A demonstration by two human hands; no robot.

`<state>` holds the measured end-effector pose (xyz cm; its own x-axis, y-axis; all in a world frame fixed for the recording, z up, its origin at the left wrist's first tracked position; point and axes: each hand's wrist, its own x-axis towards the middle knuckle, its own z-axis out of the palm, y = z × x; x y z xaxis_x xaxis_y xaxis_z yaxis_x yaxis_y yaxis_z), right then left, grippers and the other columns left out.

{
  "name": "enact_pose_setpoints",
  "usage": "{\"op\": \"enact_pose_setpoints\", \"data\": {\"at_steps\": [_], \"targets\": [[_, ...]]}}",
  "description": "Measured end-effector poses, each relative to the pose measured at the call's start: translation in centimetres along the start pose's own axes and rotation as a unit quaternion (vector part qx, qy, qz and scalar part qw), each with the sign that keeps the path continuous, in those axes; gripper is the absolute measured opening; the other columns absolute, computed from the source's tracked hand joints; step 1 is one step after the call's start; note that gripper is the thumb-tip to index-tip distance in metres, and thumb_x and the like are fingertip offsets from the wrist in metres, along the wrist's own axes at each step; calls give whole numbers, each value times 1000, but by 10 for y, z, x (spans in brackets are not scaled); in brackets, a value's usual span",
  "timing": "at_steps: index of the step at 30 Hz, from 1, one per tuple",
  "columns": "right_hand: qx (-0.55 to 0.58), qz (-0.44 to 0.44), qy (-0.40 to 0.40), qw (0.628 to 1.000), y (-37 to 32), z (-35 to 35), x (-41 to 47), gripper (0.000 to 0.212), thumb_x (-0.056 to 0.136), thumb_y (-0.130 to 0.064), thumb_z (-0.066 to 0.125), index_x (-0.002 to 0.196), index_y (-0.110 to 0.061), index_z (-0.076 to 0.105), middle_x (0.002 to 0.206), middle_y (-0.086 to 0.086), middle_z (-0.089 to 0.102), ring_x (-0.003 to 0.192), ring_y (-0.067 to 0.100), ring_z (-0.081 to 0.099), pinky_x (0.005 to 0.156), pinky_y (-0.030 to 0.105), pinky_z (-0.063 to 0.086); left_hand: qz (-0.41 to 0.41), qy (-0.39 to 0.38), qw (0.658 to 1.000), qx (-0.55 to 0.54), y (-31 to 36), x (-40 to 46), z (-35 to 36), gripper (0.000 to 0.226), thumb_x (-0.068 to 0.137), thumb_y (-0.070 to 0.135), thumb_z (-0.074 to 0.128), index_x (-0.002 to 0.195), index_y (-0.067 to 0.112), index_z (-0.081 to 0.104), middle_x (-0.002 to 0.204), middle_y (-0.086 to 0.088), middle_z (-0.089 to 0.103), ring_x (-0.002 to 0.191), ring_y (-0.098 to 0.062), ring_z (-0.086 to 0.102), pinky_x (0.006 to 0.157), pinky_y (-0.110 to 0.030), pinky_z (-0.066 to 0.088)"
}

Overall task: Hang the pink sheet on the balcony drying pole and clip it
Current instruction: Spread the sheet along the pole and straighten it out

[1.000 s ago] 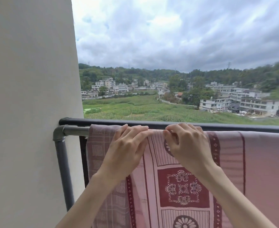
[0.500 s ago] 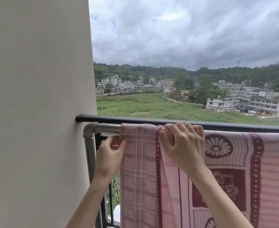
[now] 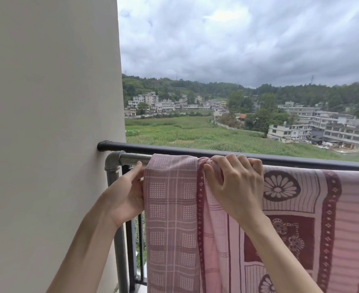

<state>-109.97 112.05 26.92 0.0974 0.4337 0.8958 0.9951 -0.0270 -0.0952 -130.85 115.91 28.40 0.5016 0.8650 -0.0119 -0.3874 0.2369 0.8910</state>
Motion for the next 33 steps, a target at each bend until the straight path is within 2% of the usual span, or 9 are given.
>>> {"op": "enact_pose_setpoints", "data": {"at_steps": [6, 9, 11, 14, 18, 21, 25, 29, 33], "targets": [[2, -2, -1, 1000, 10, 12, 4, 34, 89, -46, 41, 89, -23, 67, 78, -4, 67, 77, 21, 60, 78, 33, 28, 51, 56, 984, 161, 8, 10, -14, 22, 93, 8, 44, 97, 5, 65, 69, 0, 64, 58, -9, 58, 56, -21, 48], [5, 2, -9, 1000, 14, 18, 6, 34, 89, -46, 42, 90, -23, 67, 80, -3, 67, 78, 21, 61, 79, 34, 28, 49, 56, 962, 264, 17, 12, -8, 22, 92, 8, 47, 92, 6, 69, 71, 1, 69, 60, -7, 62, 53, -15, 48], [4, 5, -12, 1000, 17, 22, 7, 33, 89, -46, 43, 90, -23, 67, 79, -3, 67, 78, 22, 61, 79, 34, 28, 104, 97, 942, 303, 23, 21, -5, 18, 90, 15, 52, 87, 10, 69, 72, 2, 67, 67, -8, 59, 63, -17, 44], [5, 7, -11, 1000, 20, 26, 8, 35, 89, -47, 42, 89, -23, 67, 79, -3, 67, 78, 22, 61, 79, 34, 29, 197, 138, 948, 211, 35, 36, 2, 15, 90, 16, 53, 84, 12, 66, 73, 0, 63, 72, -12, 54, 71, -27, 38], [21, 14, -18, 1000, 27, 28, 8, 38, 90, -48, 38, 88, -23, 67, 79, -4, 67, 78, 22, 60, 79, 34, 27, 274, 241, 930, 51, 48, 54, -17, 14, 90, 9, 52, 83, 13, 63, 70, -1, 60, 67, -13, 54, 57, -24, 46], [14, 6, -21, 1000, 32, 33, 8, 37, 90, -48, 39, 91, -23, 66, 81, -4, 66, 79, 21, 60, 79, 34, 28, 275, 324, 904, -38, 34, 60, -47, 17, 90, 4, 49, 86, 12, 63, 64, 2, 68, 69, -13, 59, 53, -22, 49], [18, 14, -29, 999, 34, 36, 10, 42, 90, -52, 35, 91, -25, 67, 82, -6, 68, 79, 19, 60, 81, 33, 27, 193, 313, 930, -23, 7, 62, -78, 18, 89, 7, 47, 100, 11, 60, 47, 7, 60, 42, -5, 53, 44, -20, 40], [63, 17, -69, 995, 21, 33, 21, 50, 89, -55, 31, 103, -22, 65, 96, -2, 71, 89, 18, 63, 86, 34, 26, 135, 214, 966, 53, 23, 62, -84, 21, 92, 29, 46, 95, 19, 64, 59, 8, 65, 62, -10, 51, 59, -27, 33], [76, -47, -142, 986, -5, 42, 35, 31, 91, -44, 47, 104, -23, 67, 102, -4, 68, 93, 18, 61, 87, 35, 38, 173, 253, 950, 56, 39, 77, -84, 21, 87, 12, 57, 108, 12, 56, 82, -3, 63, 65, -12, 57, 61, -26, 40]]}}
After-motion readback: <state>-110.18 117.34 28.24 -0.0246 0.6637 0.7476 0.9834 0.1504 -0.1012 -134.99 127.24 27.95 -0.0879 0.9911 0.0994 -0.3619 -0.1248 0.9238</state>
